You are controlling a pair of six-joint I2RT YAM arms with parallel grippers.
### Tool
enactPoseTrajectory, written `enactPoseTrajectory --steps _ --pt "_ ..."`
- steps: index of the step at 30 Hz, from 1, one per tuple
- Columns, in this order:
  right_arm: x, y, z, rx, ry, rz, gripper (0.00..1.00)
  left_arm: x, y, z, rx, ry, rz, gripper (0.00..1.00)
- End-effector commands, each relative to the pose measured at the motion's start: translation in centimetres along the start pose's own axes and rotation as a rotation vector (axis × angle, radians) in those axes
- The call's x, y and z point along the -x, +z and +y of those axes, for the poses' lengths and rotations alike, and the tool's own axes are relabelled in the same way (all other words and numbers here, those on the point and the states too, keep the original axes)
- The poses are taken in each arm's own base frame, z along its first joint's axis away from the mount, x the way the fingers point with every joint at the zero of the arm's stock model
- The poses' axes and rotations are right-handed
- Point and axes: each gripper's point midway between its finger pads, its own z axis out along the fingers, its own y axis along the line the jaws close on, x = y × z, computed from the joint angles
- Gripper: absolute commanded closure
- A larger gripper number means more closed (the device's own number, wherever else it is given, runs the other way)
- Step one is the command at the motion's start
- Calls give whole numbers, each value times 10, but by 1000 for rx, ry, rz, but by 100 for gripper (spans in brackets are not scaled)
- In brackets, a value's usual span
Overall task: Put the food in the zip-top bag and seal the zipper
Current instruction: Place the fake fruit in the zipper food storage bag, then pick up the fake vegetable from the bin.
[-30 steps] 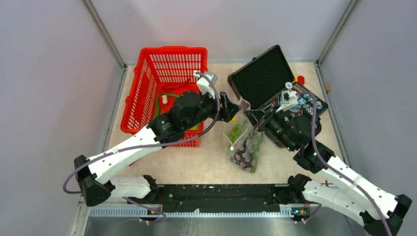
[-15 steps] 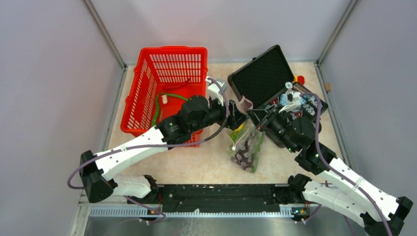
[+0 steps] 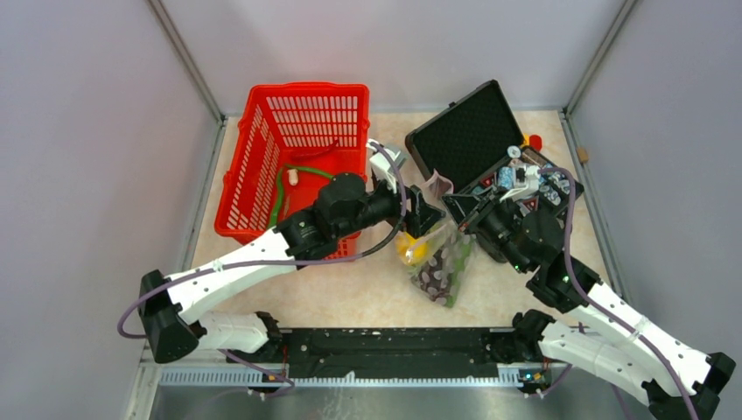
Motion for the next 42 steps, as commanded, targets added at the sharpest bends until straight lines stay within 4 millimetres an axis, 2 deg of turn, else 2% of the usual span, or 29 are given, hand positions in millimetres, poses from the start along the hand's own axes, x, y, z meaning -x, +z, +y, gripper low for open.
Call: enactPoseTrajectory --steps 1,3,5,8,13,16,22,26,29,32,36,38,42 --pt "28 -4 24 86 38 -94 100 30 -16 -16 -59 49 -99 1" --pt "29 -5 33 134 16 -92 100 34 -22 -16 -54 63 -119 1" --pt "29 -8 51 228 -26 -79 100 40 -29 -11 -23 74 -141 1" --pt "30 -15 69 330 -53 -80 100 54 -44 7 86 95 -201 1" --pt "30 -13 60 283 -48 -87 100 64 -76 48 323 120 -254 1" --pt "29 -12 57 270 -39 -86 100 72 -102 73 481 110 -299 1" --pt "29 -10 55 257 -23 -90 100 71 -148 125 735 117 -269 1" --pt "30 -9 56 258 -16 -88 100 55 -181 180 929 37 -206 1" --pt "30 -9 55 252 -13 -84 100 32 -195 213 979 -49 -98 1" --pt "30 -10 55 249 -9 -83 100 3 -193 234 972 -116 45 1" --pt "30 -9 56 249 -6 -82 100 -35 -180 257 975 -181 259 1" --pt "30 -10 56 252 -6 -79 100 -47 -173 266 973 -194 320 1" --pt "31 -12 55 245 -5 -79 100 -57 -159 280 937 -205 364 1"
